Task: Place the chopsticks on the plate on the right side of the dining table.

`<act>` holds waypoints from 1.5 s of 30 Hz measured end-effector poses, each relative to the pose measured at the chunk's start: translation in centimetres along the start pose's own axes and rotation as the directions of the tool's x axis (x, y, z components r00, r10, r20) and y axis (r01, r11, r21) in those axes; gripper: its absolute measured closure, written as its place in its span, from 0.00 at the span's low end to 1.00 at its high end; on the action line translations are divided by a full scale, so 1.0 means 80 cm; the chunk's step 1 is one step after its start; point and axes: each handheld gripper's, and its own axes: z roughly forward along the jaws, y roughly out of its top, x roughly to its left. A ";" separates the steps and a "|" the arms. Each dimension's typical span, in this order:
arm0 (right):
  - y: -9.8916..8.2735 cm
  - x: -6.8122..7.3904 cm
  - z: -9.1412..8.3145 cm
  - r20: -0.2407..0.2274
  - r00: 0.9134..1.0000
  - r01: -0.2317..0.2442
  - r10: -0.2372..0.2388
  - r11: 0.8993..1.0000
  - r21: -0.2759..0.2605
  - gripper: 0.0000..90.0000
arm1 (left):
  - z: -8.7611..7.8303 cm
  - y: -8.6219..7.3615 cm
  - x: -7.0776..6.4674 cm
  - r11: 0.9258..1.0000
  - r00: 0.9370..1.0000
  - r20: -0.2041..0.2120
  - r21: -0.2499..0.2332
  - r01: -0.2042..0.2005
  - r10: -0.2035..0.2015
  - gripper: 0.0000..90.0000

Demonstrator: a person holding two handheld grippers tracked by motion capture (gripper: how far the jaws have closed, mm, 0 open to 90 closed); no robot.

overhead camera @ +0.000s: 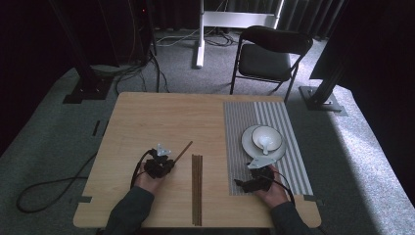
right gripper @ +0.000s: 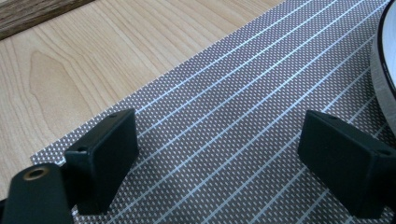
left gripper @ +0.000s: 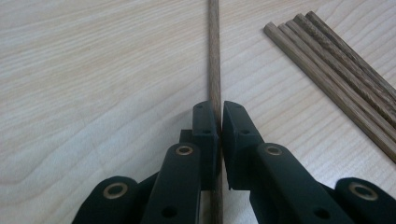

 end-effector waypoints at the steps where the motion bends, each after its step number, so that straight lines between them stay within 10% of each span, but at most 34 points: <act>1: 0.000 0.000 0.000 0.000 1.000 0.000 0.000 1.000 0.000 0.12 | 0.001 0.001 0.000 1.000 1.000 0.000 -0.002 -0.004 0.004 0.94; 45: 0.000 0.000 0.000 0.003 1.000 0.001 -0.001 1.000 -0.001 0.12 | -0.002 0.083 -0.022 0.990 0.992 0.011 -0.076 -0.122 0.123 0.94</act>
